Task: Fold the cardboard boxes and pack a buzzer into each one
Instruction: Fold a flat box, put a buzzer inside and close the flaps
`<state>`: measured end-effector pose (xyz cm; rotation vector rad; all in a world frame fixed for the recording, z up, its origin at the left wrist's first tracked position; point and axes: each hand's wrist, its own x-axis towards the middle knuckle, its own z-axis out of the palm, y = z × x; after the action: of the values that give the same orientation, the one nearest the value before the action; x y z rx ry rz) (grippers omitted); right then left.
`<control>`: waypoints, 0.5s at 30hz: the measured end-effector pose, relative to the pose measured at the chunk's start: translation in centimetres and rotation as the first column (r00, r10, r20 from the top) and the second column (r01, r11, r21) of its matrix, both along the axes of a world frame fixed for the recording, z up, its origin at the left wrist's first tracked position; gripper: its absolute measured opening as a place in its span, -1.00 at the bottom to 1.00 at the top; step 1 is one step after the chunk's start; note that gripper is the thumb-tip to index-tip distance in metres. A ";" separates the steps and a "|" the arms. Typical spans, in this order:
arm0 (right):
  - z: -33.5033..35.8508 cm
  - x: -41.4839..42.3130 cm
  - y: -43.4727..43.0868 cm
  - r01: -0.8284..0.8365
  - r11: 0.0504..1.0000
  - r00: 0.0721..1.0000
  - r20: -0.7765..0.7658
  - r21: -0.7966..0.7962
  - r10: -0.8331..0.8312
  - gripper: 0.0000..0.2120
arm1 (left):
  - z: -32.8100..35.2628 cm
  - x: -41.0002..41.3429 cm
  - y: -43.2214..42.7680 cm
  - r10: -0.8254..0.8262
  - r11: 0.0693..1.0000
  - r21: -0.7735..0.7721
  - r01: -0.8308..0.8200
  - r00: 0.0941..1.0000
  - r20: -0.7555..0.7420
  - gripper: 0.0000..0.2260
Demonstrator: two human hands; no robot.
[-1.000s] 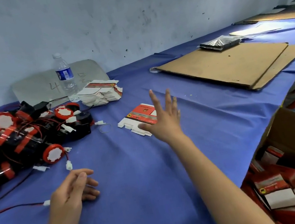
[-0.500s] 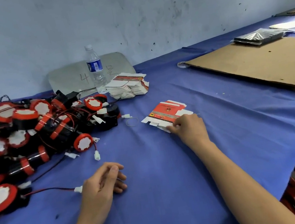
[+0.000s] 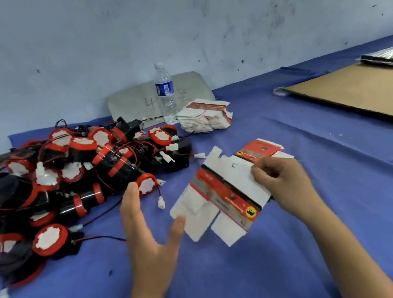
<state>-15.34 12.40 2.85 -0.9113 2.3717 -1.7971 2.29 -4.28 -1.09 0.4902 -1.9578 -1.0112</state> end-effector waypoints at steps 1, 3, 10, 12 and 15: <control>0.1 0.7 -0.4 -0.104 0.994 0.995 -0.007 0.040 0.104 -0.75 | 0.0 0.1 -0.2 0.015 0.999 -0.042 -0.014 1.000 0.025 -0.24; 0.4 1.9 -1.0 -0.264 0.961 0.965 0.010 0.085 0.264 -0.74 | 0.1 0.0 -0.4 -0.012 0.999 -0.036 0.016 0.995 0.102 -0.24; 0.4 5.9 -3.7 -0.171 0.965 0.896 0.376 -0.197 0.236 -0.80 | -0.9 -0.7 -0.4 -0.060 0.963 0.265 0.042 0.996 0.060 -0.66; -0.6 6.8 -4.3 -0.145 0.969 0.856 0.466 -0.202 0.225 -0.70 | -0.9 -0.6 -0.6 -0.019 0.956 0.294 0.012 1.000 0.021 -0.71; -1.8 7.2 -5.0 -0.024 0.961 0.880 0.450 -0.274 0.151 -0.41 | -0.8 -0.6 -1.0 0.042 0.946 0.324 -0.024 0.998 -0.047 -0.74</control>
<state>-8.14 7.40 1.02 -0.5048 1.8017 -2.0413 1.73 -5.26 -1.88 0.6674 -1.7362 -1.3196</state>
